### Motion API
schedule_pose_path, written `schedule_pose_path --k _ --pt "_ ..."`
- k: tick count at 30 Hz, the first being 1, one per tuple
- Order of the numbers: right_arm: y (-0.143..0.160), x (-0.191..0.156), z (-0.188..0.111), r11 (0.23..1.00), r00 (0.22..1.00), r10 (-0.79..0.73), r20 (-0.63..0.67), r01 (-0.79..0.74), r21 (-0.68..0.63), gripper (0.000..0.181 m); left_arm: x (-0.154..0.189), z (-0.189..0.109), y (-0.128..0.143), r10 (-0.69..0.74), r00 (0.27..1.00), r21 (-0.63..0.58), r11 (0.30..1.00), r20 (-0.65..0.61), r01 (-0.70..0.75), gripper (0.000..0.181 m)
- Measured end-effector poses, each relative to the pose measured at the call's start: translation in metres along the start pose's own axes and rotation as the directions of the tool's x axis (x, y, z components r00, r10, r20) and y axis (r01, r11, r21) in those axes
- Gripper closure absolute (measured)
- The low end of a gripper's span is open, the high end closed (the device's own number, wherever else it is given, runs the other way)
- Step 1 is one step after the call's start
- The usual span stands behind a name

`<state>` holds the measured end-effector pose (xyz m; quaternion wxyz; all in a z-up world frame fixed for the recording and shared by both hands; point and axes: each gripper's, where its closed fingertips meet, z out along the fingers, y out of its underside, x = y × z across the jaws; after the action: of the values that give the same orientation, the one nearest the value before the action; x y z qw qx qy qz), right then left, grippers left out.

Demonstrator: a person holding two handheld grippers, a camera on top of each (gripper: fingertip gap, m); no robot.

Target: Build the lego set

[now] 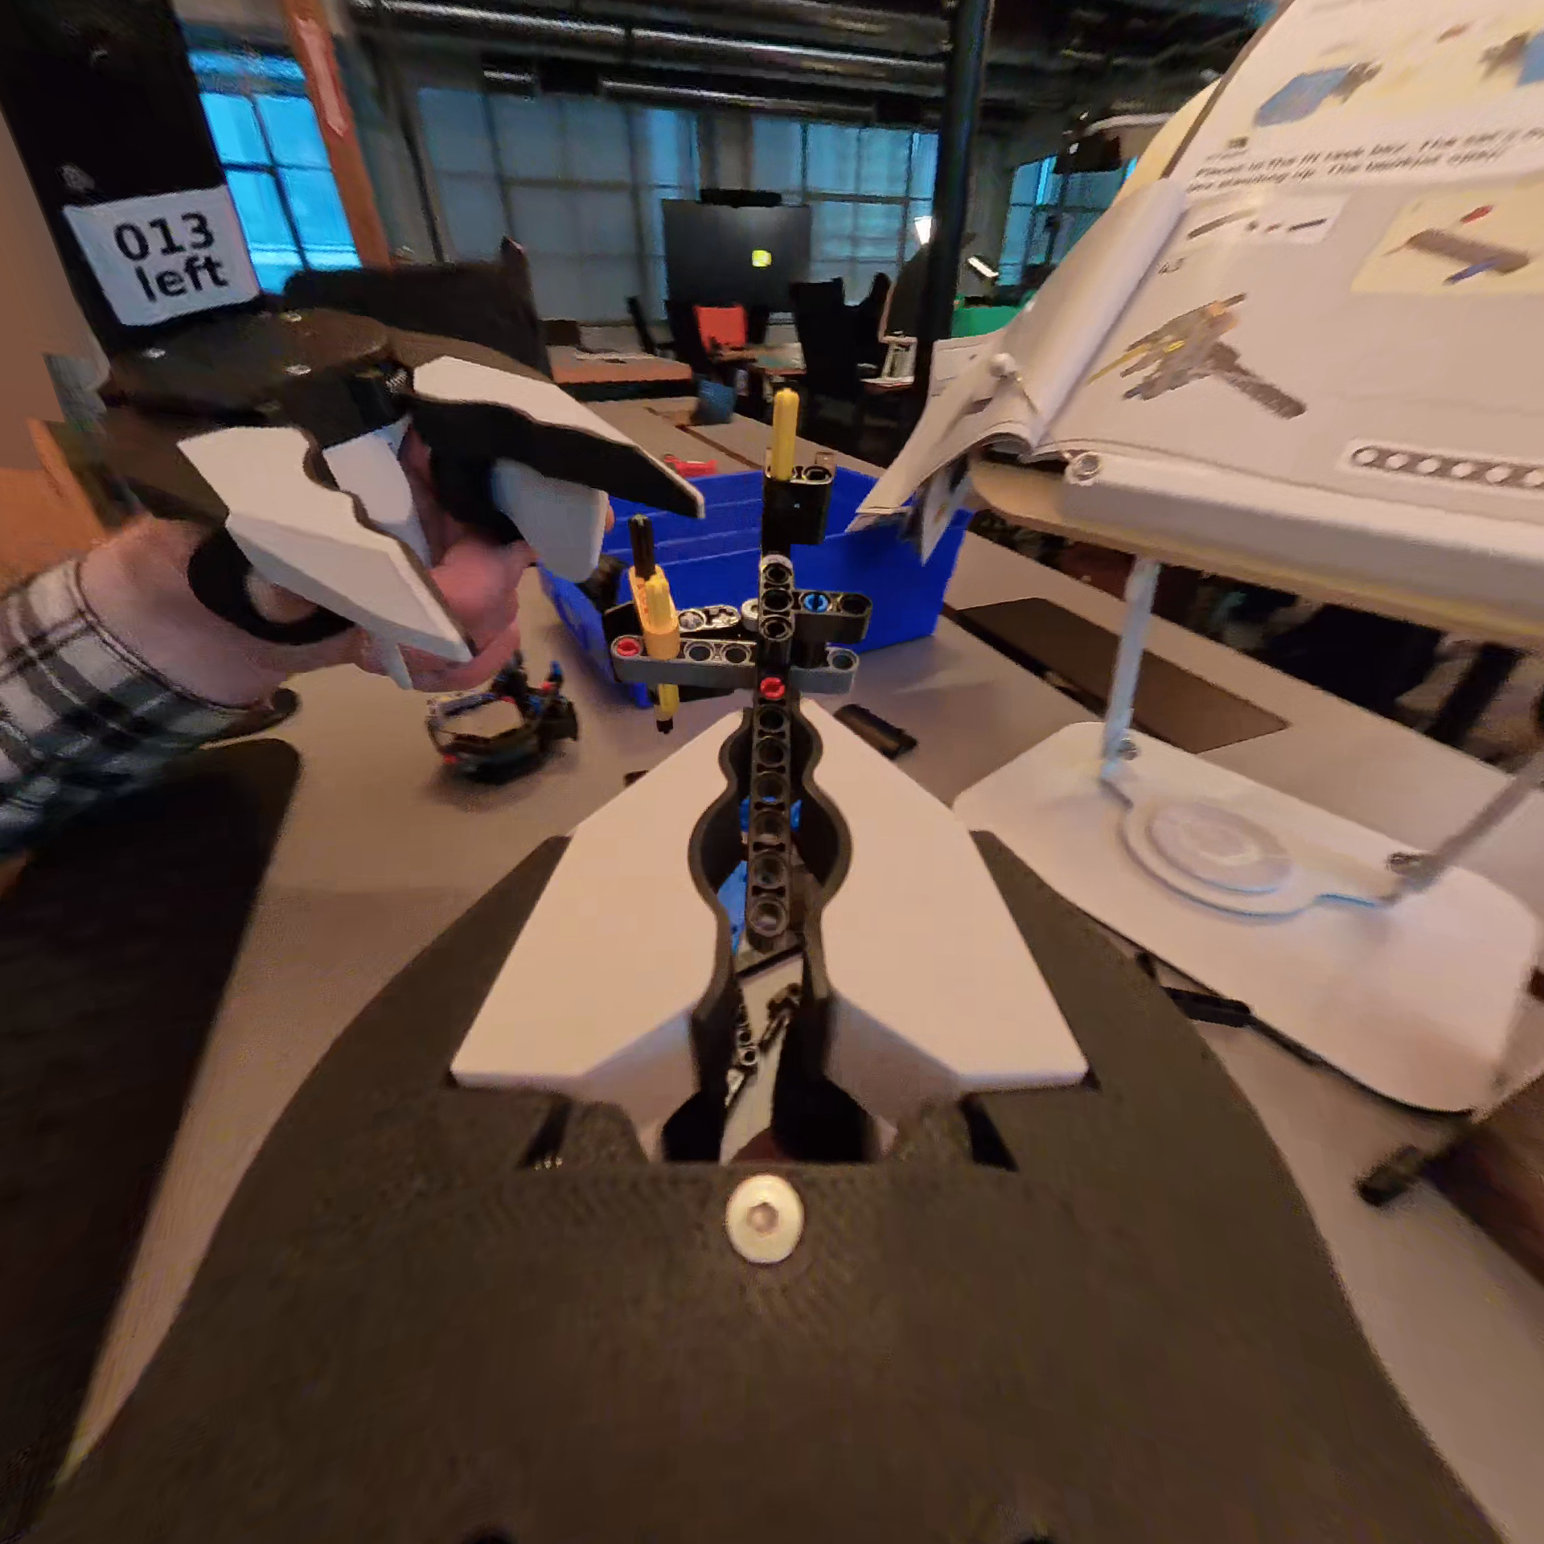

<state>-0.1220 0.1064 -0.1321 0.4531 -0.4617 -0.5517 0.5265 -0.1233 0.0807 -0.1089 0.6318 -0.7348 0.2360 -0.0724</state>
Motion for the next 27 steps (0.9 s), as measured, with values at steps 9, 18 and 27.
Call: schedule_pose_path --k 9,18,27 --pt "0.005 -0.004 0.006 0.984 0.983 -0.174 -0.061 0.173 -0.033 0.178 0.005 0.007 0.026 -0.077 0.995 0.065 0.995 -0.060 0.081 0.161" --pt "0.009 -0.010 0.006 0.963 0.964 -0.263 -0.045 0.260 -0.064 0.178 0.009 -0.001 0.038 -0.048 0.991 0.070 0.996 -0.123 0.057 0.163" --pt "0.007 -0.018 0.005 0.971 0.972 -0.233 0.013 0.233 -0.051 0.178 0.013 -0.011 0.036 -0.042 0.982 0.093 0.994 -0.182 0.060 0.167"
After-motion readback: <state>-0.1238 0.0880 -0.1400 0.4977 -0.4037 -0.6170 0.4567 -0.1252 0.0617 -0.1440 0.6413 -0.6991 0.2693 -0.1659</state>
